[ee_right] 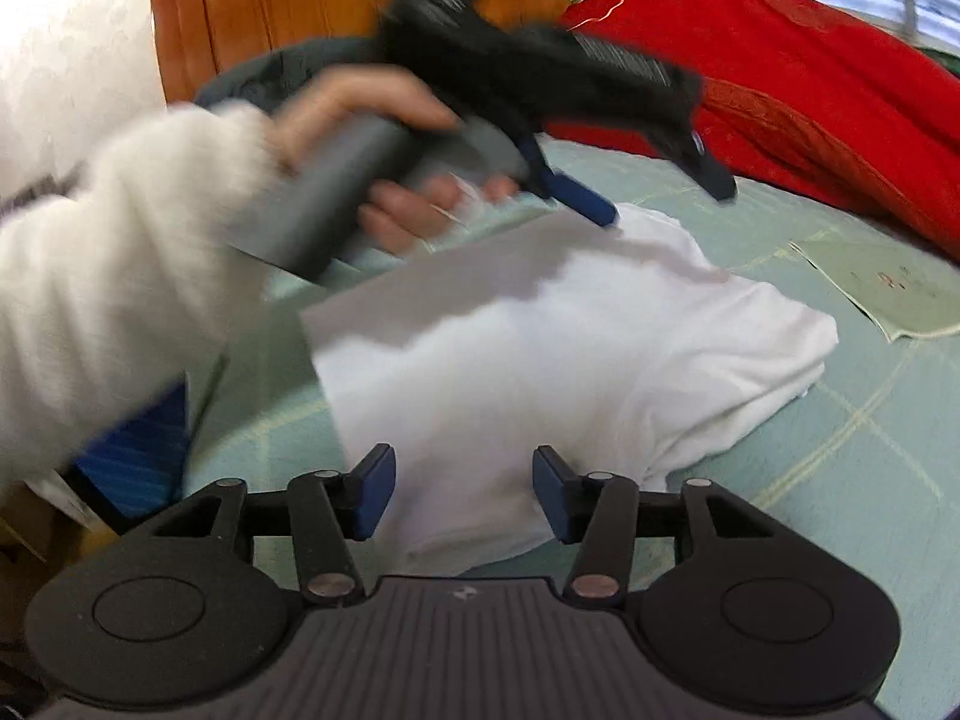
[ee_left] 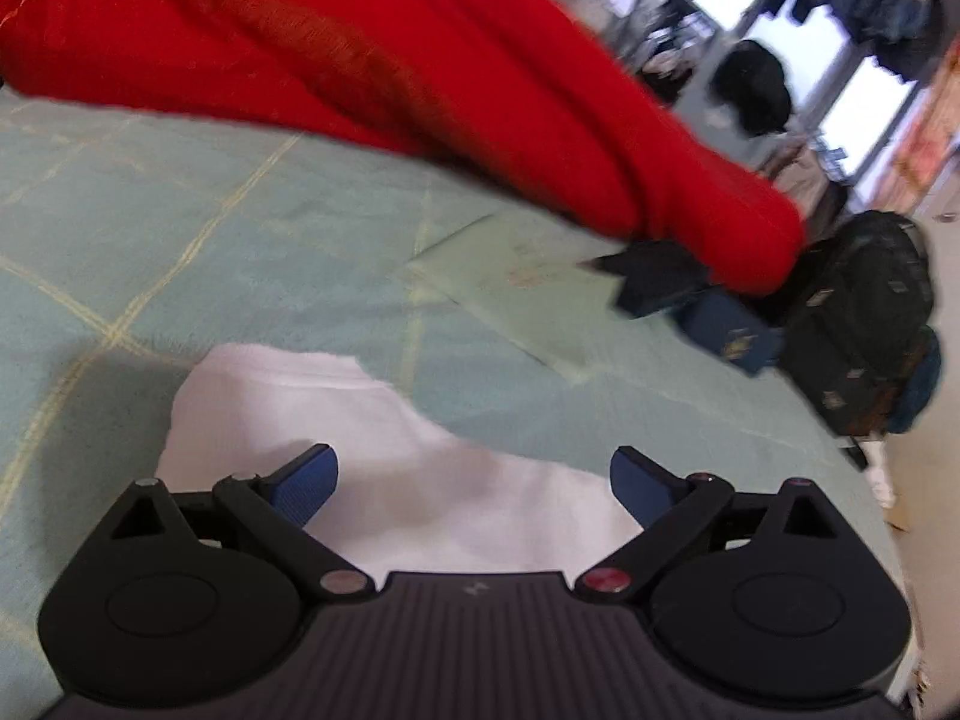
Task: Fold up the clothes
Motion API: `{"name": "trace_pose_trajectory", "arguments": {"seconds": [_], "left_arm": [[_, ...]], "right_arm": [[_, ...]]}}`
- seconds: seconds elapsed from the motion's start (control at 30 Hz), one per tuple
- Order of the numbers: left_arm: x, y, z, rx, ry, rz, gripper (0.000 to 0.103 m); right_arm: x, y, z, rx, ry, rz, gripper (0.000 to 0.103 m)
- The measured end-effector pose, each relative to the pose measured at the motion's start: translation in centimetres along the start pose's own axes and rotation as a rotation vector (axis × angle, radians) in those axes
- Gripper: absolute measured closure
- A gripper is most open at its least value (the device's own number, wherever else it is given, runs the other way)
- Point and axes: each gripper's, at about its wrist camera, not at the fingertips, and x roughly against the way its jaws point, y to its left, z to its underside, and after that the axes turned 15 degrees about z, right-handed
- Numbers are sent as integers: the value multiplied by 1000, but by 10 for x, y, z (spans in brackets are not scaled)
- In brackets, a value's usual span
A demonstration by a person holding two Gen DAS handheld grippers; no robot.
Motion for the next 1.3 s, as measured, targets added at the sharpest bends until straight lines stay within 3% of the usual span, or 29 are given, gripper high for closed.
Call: {"name": "trace_pose_trajectory", "arguments": {"seconds": [0.17,0.27,0.4,0.57,0.7,0.9,1.03,1.13,1.23,1.3], "left_arm": [[1,-17,0,-8,3,-40,8],[19,-54,15,-70,14,35,6],[22,-94,56,-115,93,146,6],[4,-108,102,-176,119,64,7],[14,-127,115,-216,90,50,5],[6,-141,133,-262,80,-8,6],[36,-161,146,-330,5,-17,5],[53,-160,166,-315,-35,-52,4],[50,-145,186,-252,36,-77,5],[59,-146,196,-266,23,-125,5]], "right_arm": [[41,-2,5,-15,-28,26,42],[57,-10,14,-50,-35,57,34],[77,-22,27,-100,-32,108,29],[94,-41,41,-183,16,150,24],[115,-42,51,-195,13,196,16],[134,-48,76,-269,38,220,15],[147,-55,86,-329,24,209,9],[146,-57,89,-349,31,212,9],[146,-54,92,-374,48,200,8],[148,-55,93,-376,46,200,7]]}}
